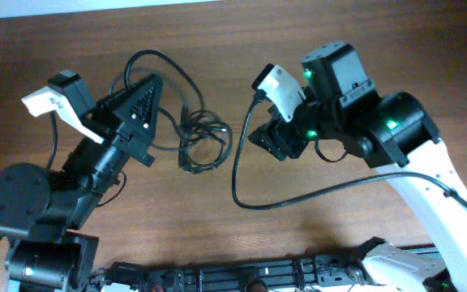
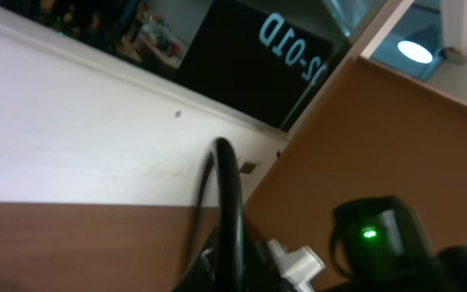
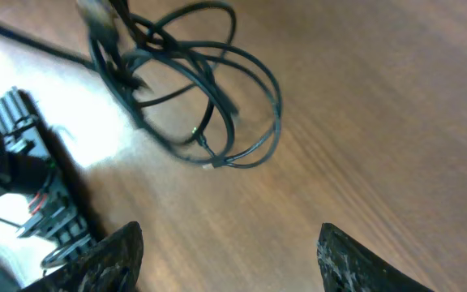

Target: Untangle cables

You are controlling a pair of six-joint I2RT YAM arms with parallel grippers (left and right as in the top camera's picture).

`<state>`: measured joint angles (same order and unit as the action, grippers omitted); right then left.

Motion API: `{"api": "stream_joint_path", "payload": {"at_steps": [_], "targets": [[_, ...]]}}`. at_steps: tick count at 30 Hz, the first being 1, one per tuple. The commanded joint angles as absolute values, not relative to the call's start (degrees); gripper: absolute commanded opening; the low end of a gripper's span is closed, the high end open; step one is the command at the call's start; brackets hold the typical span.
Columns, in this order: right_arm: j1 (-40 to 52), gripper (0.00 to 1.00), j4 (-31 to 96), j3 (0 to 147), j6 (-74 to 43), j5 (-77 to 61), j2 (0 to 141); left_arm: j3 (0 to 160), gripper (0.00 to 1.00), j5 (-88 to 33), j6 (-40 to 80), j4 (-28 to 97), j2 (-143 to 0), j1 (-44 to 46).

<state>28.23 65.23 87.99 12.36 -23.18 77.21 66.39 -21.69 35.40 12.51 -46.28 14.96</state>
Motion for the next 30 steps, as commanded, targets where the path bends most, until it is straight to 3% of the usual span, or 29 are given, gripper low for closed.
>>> {"api": "stream_joint_path", "payload": {"at_steps": [1, 18, 30], "targets": [[28.5, 0.68, 65.3, 88.8, 13.8, -28.2, 78.5, 69.0, 0.01, -23.0, 36.7, 11.2, -45.8, 14.7], [28.5, 0.73, 64.7, 88.8, 13.1, -29.9, 79.1, 69.9, 0.02, -22.7, 36.7, 5.7, -45.8, 14.7], [28.6, 0.74, 39.8, 88.8, 6.5, -40.9, 81.1, 74.8, 0.02, -24.9, 36.9, 3.2, -48.2, 14.7]]}}
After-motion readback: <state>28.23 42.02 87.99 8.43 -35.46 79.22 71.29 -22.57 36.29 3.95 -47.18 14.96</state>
